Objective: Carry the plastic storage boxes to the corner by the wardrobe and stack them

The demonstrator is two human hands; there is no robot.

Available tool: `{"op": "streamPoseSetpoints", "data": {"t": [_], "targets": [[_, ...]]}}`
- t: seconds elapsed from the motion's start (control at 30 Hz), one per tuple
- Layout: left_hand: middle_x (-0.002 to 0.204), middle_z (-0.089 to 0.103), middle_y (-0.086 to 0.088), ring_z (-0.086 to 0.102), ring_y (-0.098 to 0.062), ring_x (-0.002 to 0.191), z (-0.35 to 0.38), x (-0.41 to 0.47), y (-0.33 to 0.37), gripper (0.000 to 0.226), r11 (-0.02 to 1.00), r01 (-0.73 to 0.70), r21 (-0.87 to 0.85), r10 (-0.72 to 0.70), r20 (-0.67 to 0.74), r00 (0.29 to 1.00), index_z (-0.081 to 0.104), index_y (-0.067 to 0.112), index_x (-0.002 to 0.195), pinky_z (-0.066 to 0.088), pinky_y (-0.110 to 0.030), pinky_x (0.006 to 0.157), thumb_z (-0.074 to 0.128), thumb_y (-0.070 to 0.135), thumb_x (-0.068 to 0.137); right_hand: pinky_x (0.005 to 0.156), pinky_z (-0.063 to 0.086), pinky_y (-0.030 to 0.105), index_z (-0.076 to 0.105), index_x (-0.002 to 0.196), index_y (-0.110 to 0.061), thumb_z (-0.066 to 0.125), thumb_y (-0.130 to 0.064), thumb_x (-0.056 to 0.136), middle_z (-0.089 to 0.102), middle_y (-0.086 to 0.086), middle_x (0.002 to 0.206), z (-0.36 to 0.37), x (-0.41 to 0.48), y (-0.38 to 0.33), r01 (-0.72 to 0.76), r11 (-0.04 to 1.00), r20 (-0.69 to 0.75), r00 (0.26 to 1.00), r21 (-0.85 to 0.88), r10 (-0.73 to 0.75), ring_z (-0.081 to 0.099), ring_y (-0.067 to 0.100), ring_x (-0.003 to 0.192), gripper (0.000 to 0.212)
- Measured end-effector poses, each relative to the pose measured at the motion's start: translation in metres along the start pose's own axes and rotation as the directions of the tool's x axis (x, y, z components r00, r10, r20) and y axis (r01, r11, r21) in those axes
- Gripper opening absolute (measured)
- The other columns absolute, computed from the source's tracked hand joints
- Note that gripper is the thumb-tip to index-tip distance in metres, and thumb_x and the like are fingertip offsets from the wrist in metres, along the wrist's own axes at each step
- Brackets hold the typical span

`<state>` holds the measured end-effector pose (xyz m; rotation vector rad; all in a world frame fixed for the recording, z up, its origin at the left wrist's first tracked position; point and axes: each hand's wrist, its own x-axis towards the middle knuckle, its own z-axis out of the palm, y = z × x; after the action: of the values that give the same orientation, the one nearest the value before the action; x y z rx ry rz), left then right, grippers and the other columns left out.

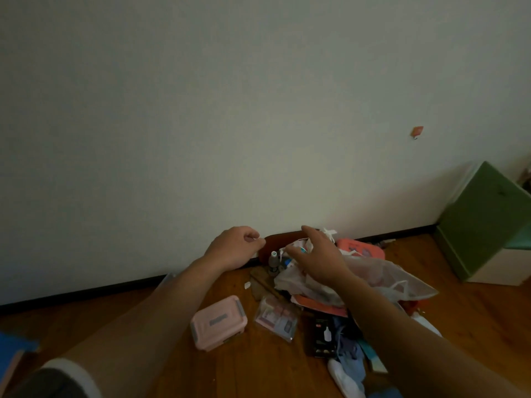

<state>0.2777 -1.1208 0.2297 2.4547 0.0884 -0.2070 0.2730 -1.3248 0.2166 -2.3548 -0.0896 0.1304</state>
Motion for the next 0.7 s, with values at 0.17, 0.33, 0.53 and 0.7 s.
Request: {"op": "streamPoseSetpoints", "data": {"t": [0.17, 0.33, 0.53, 0.7], "targets": [[0.127, 0.062, 0.003, 0.057, -0.012, 0.111, 0.008, 0.034, 0.011, 0.045, 0.999, 0.038, 0.020, -0.038, 0.012, 0.999, 0.061, 0.024, 0.125, 0.044, -0.028, 0.089, 0.056, 0.050, 0.089, 0.105, 0.035, 0.035, 0.031, 0.148, -0.020, 0.061, -0.046, 0.089, 0.035, 0.005, 0.153, -0.011, 0.035, 0.019, -0.011, 0.999, 0.024, 1.000, 0.031, 0.011, 0.038, 0.021, 0.135, 0.071], [0.128, 0.062, 0.003, 0.057, -0.012, 0.111, 0.010, 0.066, 0.017, 0.045, 0.999, 0.028, 0.033, -0.029, 0.018, 0.999, 0.061, 0.023, 0.125, 0.040, -0.026, 0.086, 0.056, 0.050, 0.090, 0.106, 0.034, 0.036, 0.031, 0.148, -0.020, 0.060, -0.048, 0.089, 0.035, 0.005, 0.152, -0.012, 0.068, 0.027, -0.012, 0.999, 0.024, 1.000, 0.031, 0.011, 0.037, 0.022, 0.136, 0.072], [0.128, 0.062, 0.002, 0.056, -0.013, 0.112, 0.008, 0.114, 0.012, 0.044, 1.000, 0.015, 0.017, -0.016, 0.053, 0.998, 0.060, 0.024, 0.127, 0.040, -0.026, 0.087, 0.056, 0.049, 0.091, 0.107, 0.034, 0.037, 0.031, 0.148, -0.021, 0.060, -0.049, 0.088, 0.035, 0.004, 0.152, -0.008, 0.110, 0.028, -0.031, 1.000, 0.020, 0.999, -0.002, 0.031, 0.036, 0.022, 0.137, 0.073], [0.128, 0.061, 0.002, 0.056, -0.013, 0.111, -0.005, 0.164, 0.001, 0.044, 0.999, -0.014, -0.029, 0.016, 0.073, 0.997, 0.060, 0.024, 0.127, 0.041, -0.027, 0.088, 0.056, 0.048, 0.090, 0.106, 0.034, 0.035, 0.031, 0.149, -0.022, 0.060, -0.049, 0.088, 0.034, 0.004, 0.153, -0.002, 0.156, 0.020, -0.060, 0.997, 0.006, 0.998, -0.041, 0.060, 0.038, 0.022, 0.136, 0.073]]}}
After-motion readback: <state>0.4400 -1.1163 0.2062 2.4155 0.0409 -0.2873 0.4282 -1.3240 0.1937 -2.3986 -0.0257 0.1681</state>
